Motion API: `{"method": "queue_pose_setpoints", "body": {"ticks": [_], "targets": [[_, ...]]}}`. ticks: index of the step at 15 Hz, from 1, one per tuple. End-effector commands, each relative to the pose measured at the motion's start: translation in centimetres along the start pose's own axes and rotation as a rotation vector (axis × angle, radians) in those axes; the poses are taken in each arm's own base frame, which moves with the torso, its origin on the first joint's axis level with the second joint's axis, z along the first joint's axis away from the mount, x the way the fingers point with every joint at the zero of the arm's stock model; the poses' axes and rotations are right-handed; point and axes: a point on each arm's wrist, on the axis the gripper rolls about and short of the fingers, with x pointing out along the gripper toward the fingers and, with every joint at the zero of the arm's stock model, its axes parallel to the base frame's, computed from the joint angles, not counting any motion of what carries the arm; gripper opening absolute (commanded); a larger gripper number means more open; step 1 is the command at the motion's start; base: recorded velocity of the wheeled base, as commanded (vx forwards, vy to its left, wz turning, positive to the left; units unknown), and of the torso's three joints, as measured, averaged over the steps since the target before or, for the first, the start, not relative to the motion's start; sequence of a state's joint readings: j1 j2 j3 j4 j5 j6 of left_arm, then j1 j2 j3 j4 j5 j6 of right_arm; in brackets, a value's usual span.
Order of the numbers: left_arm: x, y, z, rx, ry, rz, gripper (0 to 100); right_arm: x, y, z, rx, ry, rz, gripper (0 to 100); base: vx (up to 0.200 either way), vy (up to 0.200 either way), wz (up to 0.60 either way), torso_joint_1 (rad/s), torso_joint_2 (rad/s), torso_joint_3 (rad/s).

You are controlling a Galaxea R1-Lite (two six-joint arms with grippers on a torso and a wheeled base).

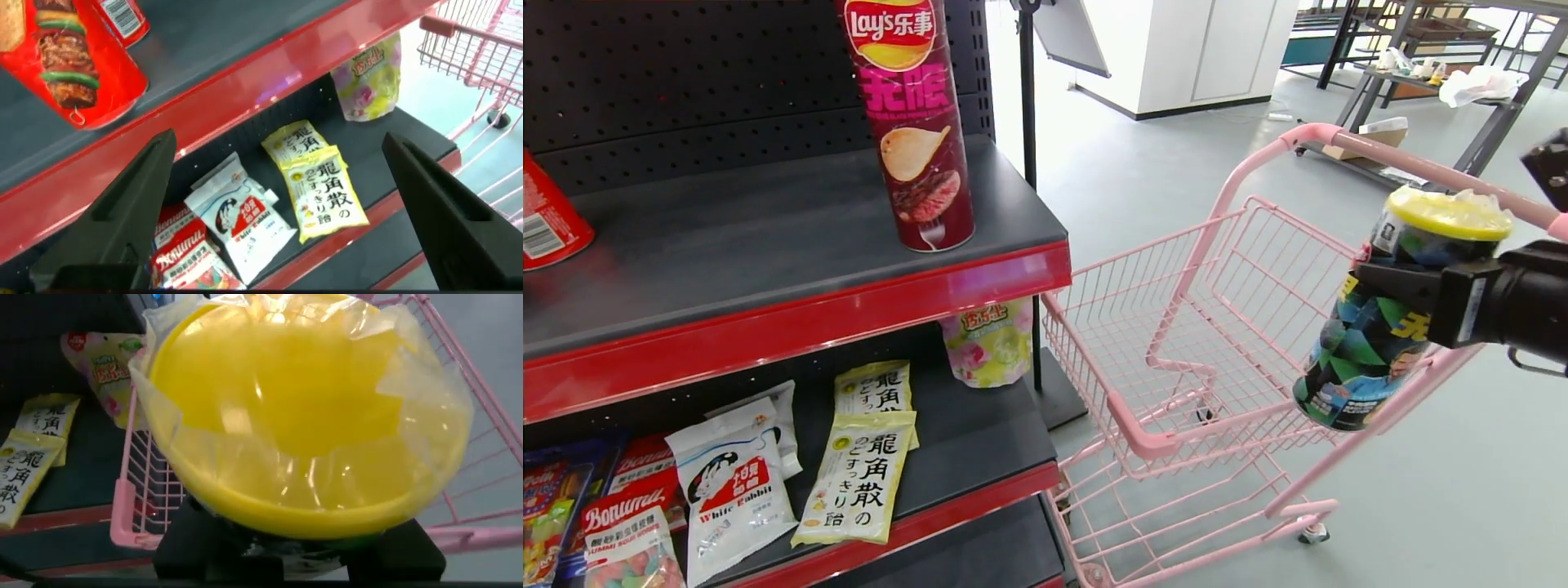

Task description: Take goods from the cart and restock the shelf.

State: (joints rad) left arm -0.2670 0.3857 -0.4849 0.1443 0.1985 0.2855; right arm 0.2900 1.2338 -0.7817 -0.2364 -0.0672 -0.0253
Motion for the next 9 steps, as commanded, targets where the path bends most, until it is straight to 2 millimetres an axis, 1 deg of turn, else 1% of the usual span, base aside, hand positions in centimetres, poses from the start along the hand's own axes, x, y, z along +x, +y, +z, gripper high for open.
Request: {"method": "queue_pose_setpoints", "body": {"ticks": [1,5,6,7,9], "targets": [[0.0,0.0,0.0,0.001,-0.002,0.000,100,-2.4,-0.2,0.5,0.002,-0.062,-0.007,0,-0.200,0.000,0.00,0.002,0.00,0.007],[-0.1,0.1,0.1,0.000,-0.008,0.003,100,-3.2,-0.3,0.7,-0.021,-0.077,-0.013,0,-0.200,0.000,0.00,-0.006,0.00,0.004],[-0.3,0.1,0.0,0.006,-0.015,0.004,100,-4.0,-0.4,0.6,-0.040,-0.062,-0.012,0,-0.200,0.000,0.00,0.007,0.00,0.002],[-0.4,0.1,-0.1,0.013,-0.018,0.005,100,-4.4,-0.4,0.5,-0.043,-0.060,-0.009,0,-0.200,0.000,0.00,0.002,0.00,0.007],[-0.5,0.1,-0.2,0.013,-0.024,0.007,100,-4.7,-0.5,0.3,-0.050,-0.057,-0.017,0,-0.200,0.000,0.00,-0.002,0.00,0.002]]}}
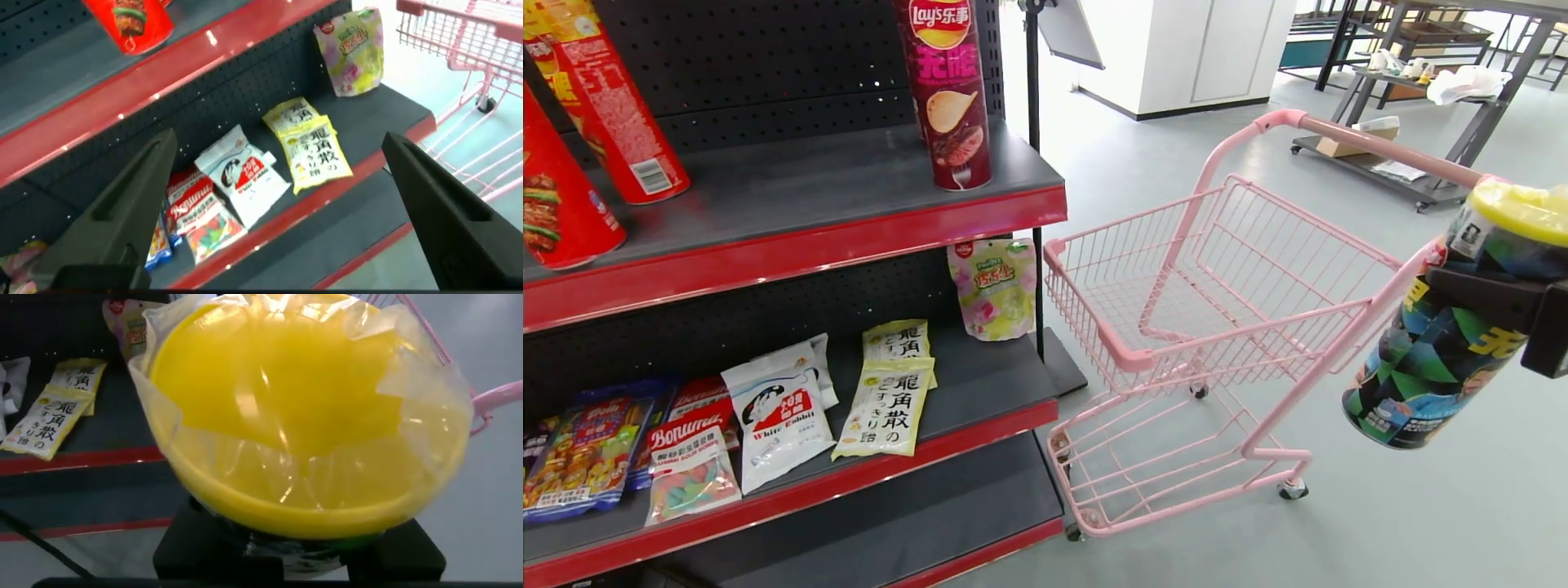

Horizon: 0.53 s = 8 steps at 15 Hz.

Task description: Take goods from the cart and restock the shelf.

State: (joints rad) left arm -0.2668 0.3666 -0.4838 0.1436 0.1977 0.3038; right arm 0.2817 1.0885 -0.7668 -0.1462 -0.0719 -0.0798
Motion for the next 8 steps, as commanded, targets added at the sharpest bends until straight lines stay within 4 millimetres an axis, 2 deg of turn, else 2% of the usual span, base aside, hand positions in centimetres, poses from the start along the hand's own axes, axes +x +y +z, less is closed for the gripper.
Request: {"method": "queue_pose_setpoints", "body": {"ticks": [1,4,8], "targets": [[-0.17,0.02,-0.05,-0.002,-0.007,0.002,100,-0.69,-0.12,0.07,-0.001,-0.019,-0.006,0,0.000,0.000,0.00,0.000,0.00,0.000],[-0.19,0.04,-0.01,0.009,-0.009,0.003,100,-0.66,-0.65,-0.46,-0.006,-0.001,-0.044,0,0.000,0.000,0.00,0.000,0.00,0.000],[-0.17,0.02,-0.05,0.018,-0.007,0.003,100,-0.87,-0.81,-0.63,-0.004,-0.001,-0.054,0,0.000,0.000,0.60,0.006,0.00,0.003]]}}
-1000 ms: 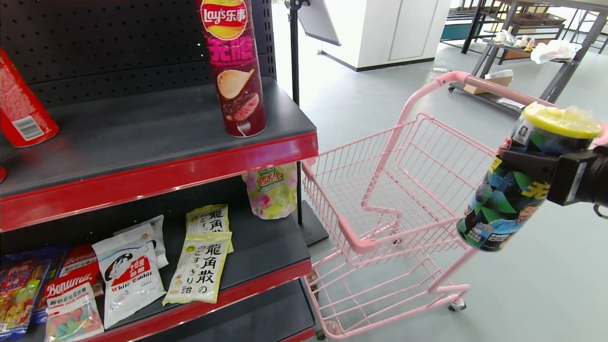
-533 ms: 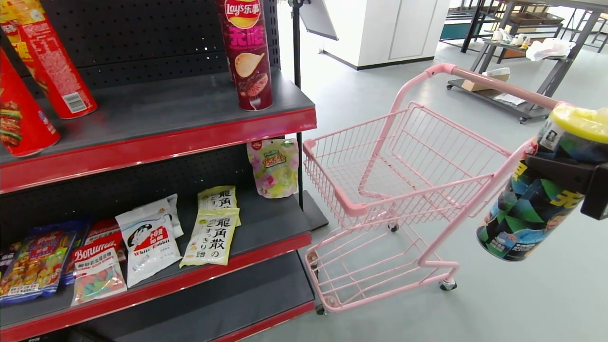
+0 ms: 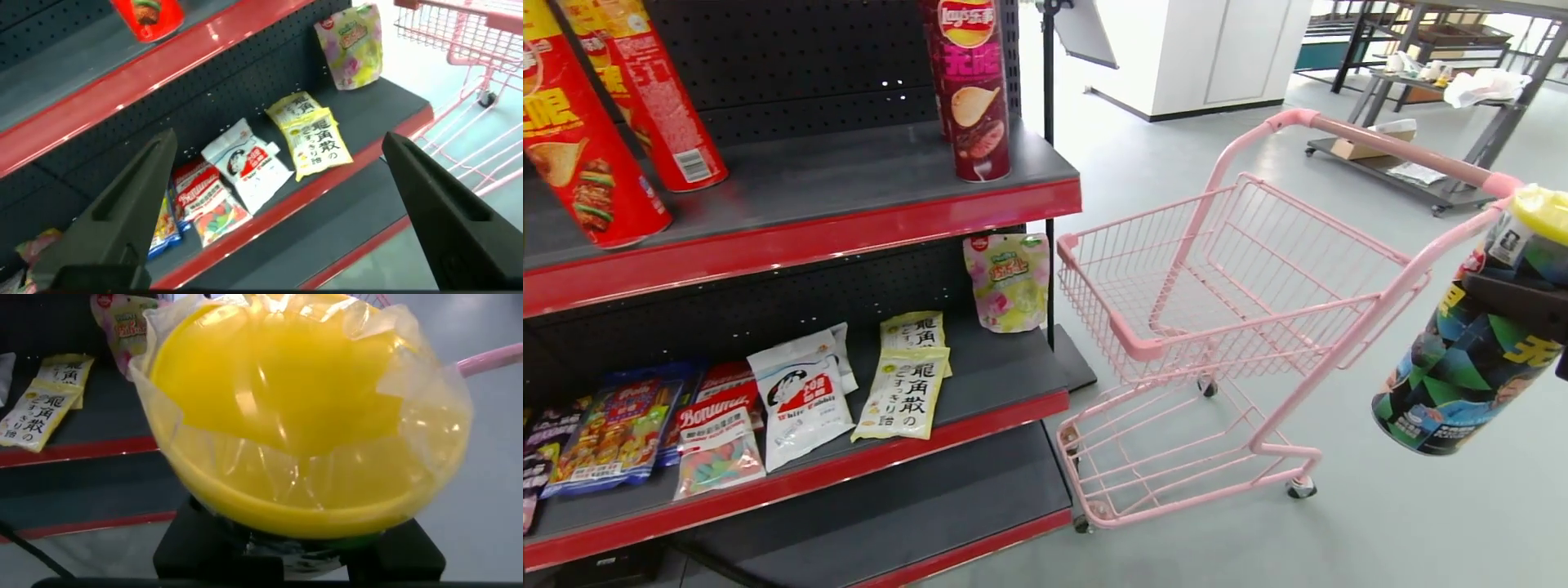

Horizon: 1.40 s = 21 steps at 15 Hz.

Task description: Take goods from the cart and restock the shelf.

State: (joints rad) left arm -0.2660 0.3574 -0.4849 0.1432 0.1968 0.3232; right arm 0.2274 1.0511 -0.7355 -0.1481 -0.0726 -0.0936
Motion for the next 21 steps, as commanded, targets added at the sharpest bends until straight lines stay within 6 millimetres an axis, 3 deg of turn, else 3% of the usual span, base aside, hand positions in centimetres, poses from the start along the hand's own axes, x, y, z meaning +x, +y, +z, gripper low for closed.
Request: {"method": "queue_pose_setpoints", "body": {"ticks": [1,10,21], "targets": [[0.02,-0.02,-0.05,0.001,0.003,-0.001,100,0.00,-0.02,-0.06,0.000,0.001,-0.001,0,0.000,0.000,0.60,0.002,0.01,0.002],[0.05,-0.02,-0.05,0.001,0.004,-0.001,100,0.34,0.09,-0.88,-0.023,0.030,0.006,0,0.000,0.000,0.07,0.009,-0.02,-0.022],[0.05,-0.02,-0.05,0.006,0.004,-0.001,100,0.39,0.12,-0.63,-0.040,0.022,0.012,0,0.000,0.000,0.00,0.169,-0.52,-0.345]]}}
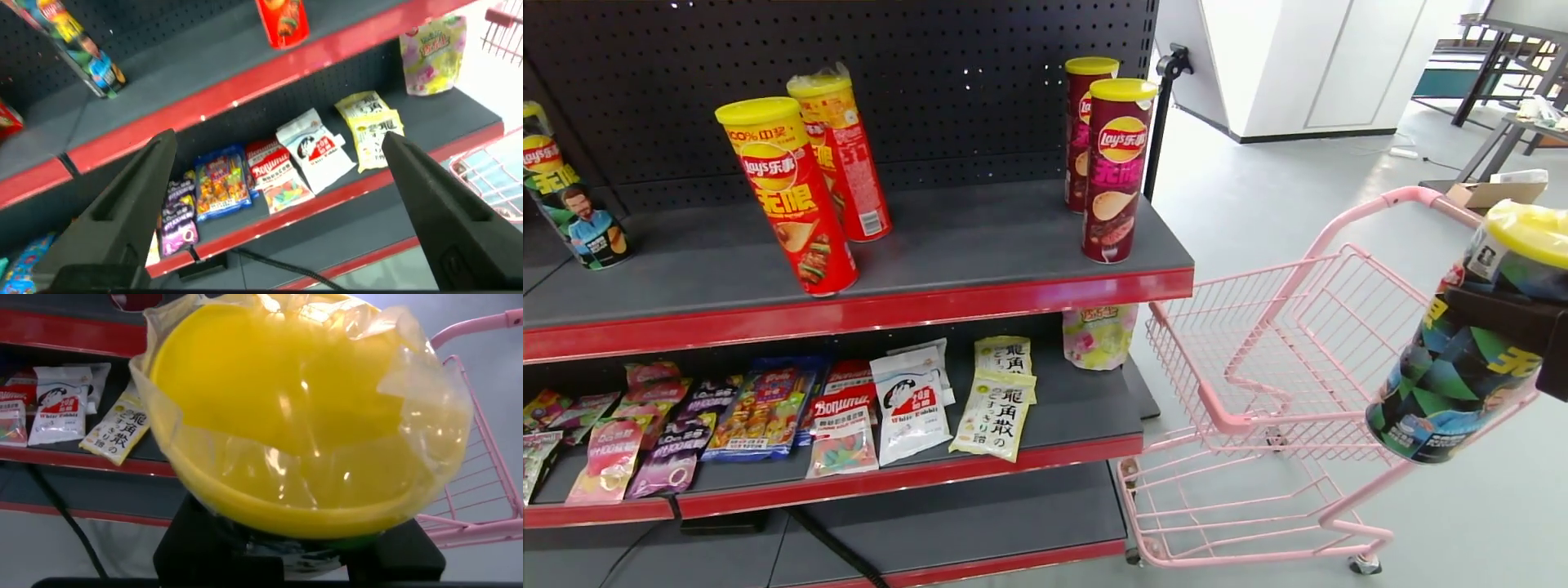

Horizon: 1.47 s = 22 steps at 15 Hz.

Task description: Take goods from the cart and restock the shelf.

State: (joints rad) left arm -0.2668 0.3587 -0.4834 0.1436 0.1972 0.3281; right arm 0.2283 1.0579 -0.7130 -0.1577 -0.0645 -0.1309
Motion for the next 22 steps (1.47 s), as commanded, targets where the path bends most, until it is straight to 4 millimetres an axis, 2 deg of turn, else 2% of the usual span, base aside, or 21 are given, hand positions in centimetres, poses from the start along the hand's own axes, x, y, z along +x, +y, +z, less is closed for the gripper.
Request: {"method": "queue_pose_setpoints", "body": {"ticks": [1,5,13,16,22], "targets": [[0.0,0.0,0.0,0.003,0.000,0.001,100,0.1,0.0,0.0,-0.001,0.003,0.002,0,0.000,0.000,0.00,0.242,-0.60,-0.373],[0.0,0.0,0.0,0.003,0.001,0.000,100,0.1,0.1,-0.3,-0.017,0.011,0.007,0,0.000,0.000,0.00,0.180,-0.45,-0.273],[0.0,0.0,-0.1,0.004,0.004,-0.001,100,-0.5,0.2,-0.7,-0.021,0.001,0.036,0,0.000,0.200,0.00,0.013,-0.01,-0.013],[0.0,0.0,-0.1,0.004,0.003,0.000,100,-1.2,0.5,-0.4,-0.009,-0.037,0.148,0,0.000,0.200,0.00,0.001,0.00,-0.001],[-0.1,0.0,-0.1,0.008,-0.004,0.004,100,-1.8,0.9,-0.9,-0.026,-0.050,0.231,0,0.000,0.200,0.00,0.004,0.00,0.004]]}}
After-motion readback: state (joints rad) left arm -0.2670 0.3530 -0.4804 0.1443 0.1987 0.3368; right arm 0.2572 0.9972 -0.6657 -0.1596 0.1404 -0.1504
